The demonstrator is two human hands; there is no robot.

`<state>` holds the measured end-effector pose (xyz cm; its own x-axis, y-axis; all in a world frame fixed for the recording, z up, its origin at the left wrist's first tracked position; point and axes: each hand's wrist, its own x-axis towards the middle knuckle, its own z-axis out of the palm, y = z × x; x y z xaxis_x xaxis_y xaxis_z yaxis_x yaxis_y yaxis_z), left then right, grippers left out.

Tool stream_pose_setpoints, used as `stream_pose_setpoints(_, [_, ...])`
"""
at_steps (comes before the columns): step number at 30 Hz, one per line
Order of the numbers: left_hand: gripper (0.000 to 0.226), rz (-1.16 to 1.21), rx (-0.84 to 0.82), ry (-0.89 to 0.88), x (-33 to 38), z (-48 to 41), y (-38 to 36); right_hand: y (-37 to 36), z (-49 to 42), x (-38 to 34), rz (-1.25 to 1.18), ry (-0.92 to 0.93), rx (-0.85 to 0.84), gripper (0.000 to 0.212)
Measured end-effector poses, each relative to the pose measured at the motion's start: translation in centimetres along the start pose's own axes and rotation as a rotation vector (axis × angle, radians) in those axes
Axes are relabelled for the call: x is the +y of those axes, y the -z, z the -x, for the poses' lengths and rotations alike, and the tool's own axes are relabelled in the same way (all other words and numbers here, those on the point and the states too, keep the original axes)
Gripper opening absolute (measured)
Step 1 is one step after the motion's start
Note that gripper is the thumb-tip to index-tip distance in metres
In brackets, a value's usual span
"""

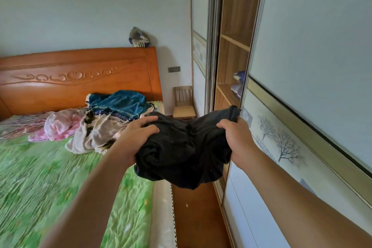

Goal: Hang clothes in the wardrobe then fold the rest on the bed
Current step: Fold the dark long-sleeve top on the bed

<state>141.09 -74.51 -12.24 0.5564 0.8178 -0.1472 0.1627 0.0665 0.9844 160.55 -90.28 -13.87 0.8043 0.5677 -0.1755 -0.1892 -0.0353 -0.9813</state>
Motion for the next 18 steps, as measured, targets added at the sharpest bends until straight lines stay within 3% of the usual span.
stream_pose_setpoints(8, [0.038, -0.082, -0.120, -0.027, 3.6, -14.4, 0.2, -4.1, -10.0, -2.4, -0.005, -0.017, 0.098, 0.030])
stream_pose_setpoints(18, [0.036, -0.117, -0.201, -0.028, 3.4, -23.1, -1.8, -4.5, -16.1, -2.2, -0.031, -0.011, 0.113, 0.036])
